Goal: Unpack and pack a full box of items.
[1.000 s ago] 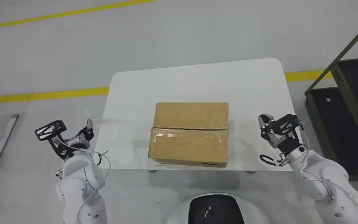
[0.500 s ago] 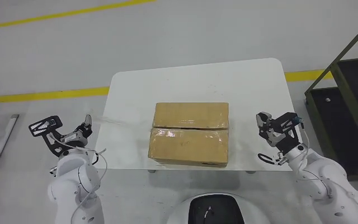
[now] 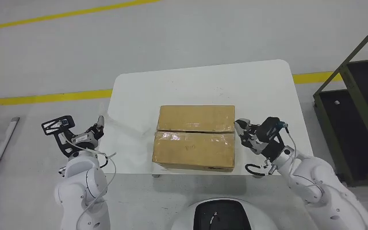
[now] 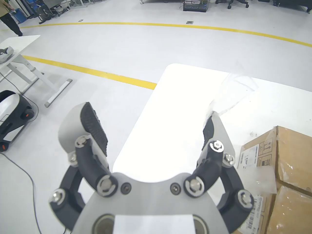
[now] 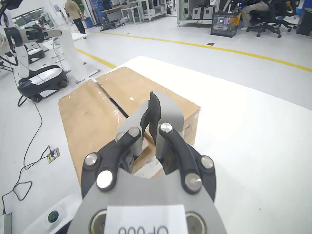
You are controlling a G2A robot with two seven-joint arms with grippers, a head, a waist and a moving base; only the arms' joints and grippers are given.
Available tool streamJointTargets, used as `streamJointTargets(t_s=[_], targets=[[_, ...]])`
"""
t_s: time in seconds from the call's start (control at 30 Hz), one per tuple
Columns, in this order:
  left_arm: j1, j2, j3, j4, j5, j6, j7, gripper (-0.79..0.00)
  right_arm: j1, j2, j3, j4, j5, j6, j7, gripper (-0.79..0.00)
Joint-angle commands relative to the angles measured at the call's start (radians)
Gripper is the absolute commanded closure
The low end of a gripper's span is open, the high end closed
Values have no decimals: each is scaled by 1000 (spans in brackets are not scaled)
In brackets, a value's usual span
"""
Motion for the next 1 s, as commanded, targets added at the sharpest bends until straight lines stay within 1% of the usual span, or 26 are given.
streamJointTargets(t_s=[0.0, 0.13, 0.23, 0.53, 0.6, 0.7, 0.97], targets=[[-2, 0, -1, 1, -7, -1, 4, -785, 12, -1, -24, 18, -5, -7, 17, 0], [-9, 5, -7, -6, 6, -38, 5, -785, 34, -5, -62, 60, -69, 11, 31, 0], [-13, 6, -10, -19, -13, -47, -1, -785, 51, -7, -84, 86, -110, 38, 46, 0], [-14, 15, -46, -52, -21, -84, -16, -785, 74, -12, -101, 113, -120, 70, 59, 0], [-16, 16, -53, -58, -27, -81, -19, -785, 76, -13, -100, 114, -123, 78, 60, 0], [-24, 14, -60, -64, -74, -44, -9, -785, 76, -13, -102, 115, -125, 80, 60, 0], [-32, 19, -74, -79, -75, -48, 2, -785, 74, -13, -102, 110, -130, 81, 64, 0]])
